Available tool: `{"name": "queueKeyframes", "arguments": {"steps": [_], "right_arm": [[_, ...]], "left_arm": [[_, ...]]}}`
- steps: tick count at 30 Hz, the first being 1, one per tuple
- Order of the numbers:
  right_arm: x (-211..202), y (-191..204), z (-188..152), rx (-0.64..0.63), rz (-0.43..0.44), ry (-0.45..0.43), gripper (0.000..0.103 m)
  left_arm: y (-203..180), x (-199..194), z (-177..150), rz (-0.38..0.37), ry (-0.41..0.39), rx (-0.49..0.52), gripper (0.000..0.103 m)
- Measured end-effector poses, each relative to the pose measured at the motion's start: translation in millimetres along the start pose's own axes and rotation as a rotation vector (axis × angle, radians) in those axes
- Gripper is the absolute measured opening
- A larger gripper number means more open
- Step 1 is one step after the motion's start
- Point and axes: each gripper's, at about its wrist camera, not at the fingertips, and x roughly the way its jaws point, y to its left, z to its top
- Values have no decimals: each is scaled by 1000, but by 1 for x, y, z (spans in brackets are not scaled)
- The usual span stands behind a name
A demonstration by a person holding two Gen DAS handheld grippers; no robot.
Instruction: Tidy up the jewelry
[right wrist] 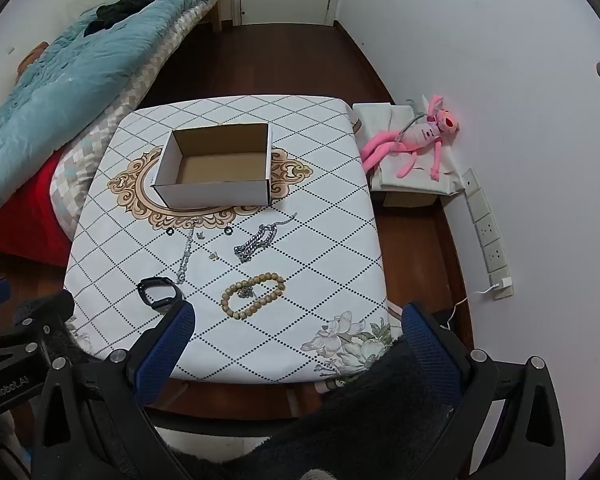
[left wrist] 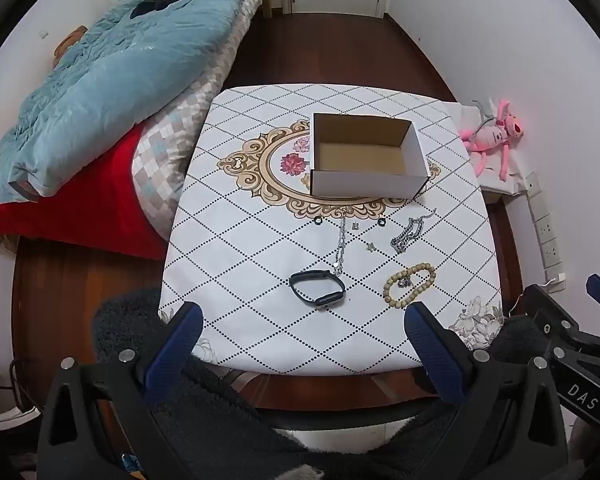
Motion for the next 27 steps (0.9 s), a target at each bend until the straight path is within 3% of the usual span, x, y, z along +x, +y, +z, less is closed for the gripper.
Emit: {"name": "queueKeyframes", "arguments": {"steps": [27], "right_arm": [[-5,0,-2,1,-3,-4,103]], "left_arm": [[-4,-12,0,-2,-26,2,103]]}}
